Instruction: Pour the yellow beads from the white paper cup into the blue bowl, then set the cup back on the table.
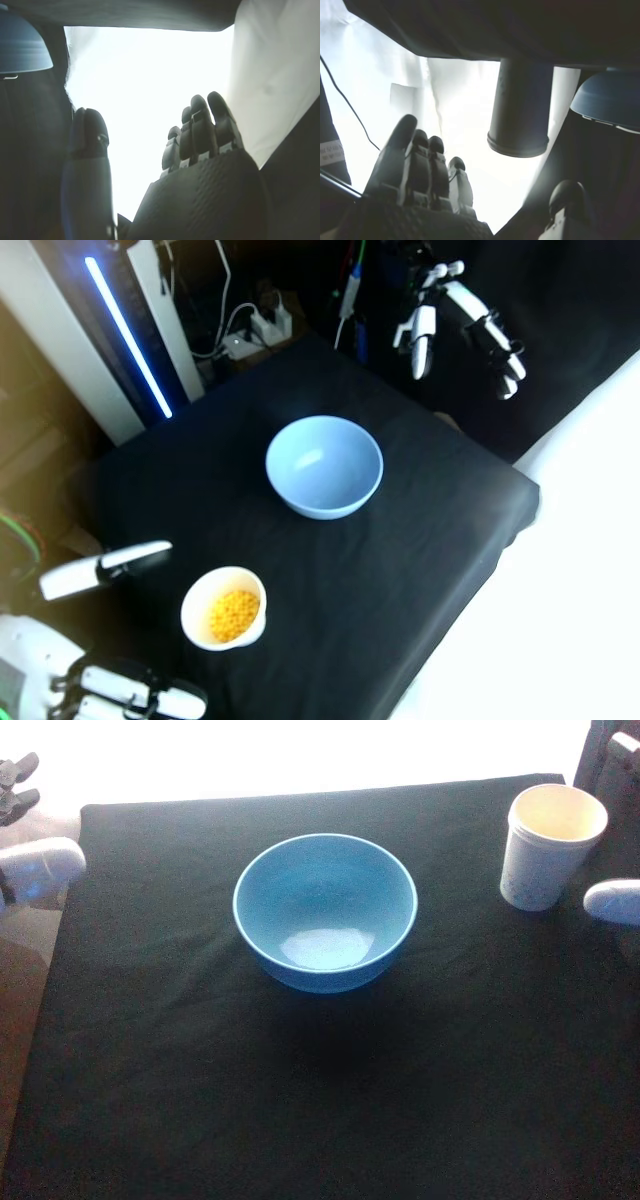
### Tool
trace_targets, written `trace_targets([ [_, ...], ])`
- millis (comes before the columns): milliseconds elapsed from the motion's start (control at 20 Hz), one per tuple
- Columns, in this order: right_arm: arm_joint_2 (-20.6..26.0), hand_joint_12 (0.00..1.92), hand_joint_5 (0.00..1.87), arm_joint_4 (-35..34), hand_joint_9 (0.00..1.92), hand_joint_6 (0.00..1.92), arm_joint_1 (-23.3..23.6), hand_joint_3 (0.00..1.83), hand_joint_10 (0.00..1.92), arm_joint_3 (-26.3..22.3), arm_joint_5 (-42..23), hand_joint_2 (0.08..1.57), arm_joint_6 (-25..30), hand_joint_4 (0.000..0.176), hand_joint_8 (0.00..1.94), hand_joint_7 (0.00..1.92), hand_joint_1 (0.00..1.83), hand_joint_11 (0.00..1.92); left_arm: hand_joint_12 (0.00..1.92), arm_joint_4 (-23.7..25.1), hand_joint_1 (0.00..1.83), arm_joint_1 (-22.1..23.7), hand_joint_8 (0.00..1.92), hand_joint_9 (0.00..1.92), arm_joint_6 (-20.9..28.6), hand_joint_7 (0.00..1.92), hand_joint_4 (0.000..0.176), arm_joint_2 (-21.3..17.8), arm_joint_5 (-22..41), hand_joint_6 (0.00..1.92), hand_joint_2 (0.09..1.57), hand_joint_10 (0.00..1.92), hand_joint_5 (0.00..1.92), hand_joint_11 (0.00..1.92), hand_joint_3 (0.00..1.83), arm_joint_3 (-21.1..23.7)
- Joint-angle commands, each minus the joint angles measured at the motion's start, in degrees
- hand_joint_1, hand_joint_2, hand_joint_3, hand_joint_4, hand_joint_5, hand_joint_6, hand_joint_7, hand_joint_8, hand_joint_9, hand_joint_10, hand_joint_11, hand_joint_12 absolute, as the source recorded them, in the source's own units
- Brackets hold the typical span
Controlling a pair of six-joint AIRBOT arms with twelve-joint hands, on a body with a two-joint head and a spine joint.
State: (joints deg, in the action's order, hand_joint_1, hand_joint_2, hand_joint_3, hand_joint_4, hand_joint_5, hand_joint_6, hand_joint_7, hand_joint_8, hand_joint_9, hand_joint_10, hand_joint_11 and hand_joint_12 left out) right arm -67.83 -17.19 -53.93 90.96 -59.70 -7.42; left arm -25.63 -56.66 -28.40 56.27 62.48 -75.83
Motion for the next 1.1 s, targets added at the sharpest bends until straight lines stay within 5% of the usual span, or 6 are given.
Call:
trace_targets([
  [0,0.5,0.01,0.02,-1.9,0.0,0.0,0.1,0.01,0.0,0.7,-6.1,0.46,0.9,0.101,0.0,0.06,0.65,0.02,0.25,-1.2,0.26,0.3,0.0,0.15,0.6,0.18,0.133,-0.4,6.9,0.0,0.79,0.0,0.0,0.0,0.0,-0.7],
  [200,0.0,0.0,0.01,-1.8,0.0,0.0,0.1,0.01,0.0,1.3,-5.4,0.46,1.1,0.097,0.0,0.01,0.67,0.0,0.23,-0.6,0.25,0.3,0.0,0.14,0.7,0.17,0.129,-0.5,7.0,0.0,0.82,0.0,0.0,0.0,0.0,-0.8],
  [250,-0.1,0.0,0.02,-1.8,0.0,0.01,0.1,0.01,0.0,1.7,-5.0,0.47,1.1,0.132,0.0,0.0,0.68,0.0,0.27,-0.5,0.25,0.3,0.0,0.15,0.7,0.18,0.135,-0.5,7.0,0.0,0.82,0.0,0.0,0.0,0.0,-0.8],
  [600,-2.4,0.0,0.04,-1.8,0.0,0.01,0.6,0.0,0.0,5.5,-1.5,0.48,2.3,0.017,0.0,0.0,0.7,0.0,0.29,0.3,0.23,0.3,0.0,0.18,0.7,0.19,0.154,-0.3,6.9,0.0,0.84,0.01,0.0,0.0,0.01,-0.8],
  [700,-3.1,0.0,0.1,-1.8,0.0,0.01,1.3,0.0,0.0,6.2,-0.7,0.48,2.3,0.044,0.0,0.02,0.7,0.0,0.28,0.3,0.22,0.3,0.0,0.19,0.8,0.2,0.152,-0.3,7.1,0.0,0.85,0.01,0.0,0.0,0.01,-0.8],
  [1050,-5.5,0.0,0.08,0.4,0.0,0.0,4.5,0.0,0.0,8.6,2.1,0.49,2.3,0.037,0.0,0.01,0.69,0.0,0.18,1.0,0.24,0.6,0.0,0.18,0.8,0.22,0.168,-0.3,7.3,0.0,0.84,0.0,0.0,0.0,0.0,-0.8],
])
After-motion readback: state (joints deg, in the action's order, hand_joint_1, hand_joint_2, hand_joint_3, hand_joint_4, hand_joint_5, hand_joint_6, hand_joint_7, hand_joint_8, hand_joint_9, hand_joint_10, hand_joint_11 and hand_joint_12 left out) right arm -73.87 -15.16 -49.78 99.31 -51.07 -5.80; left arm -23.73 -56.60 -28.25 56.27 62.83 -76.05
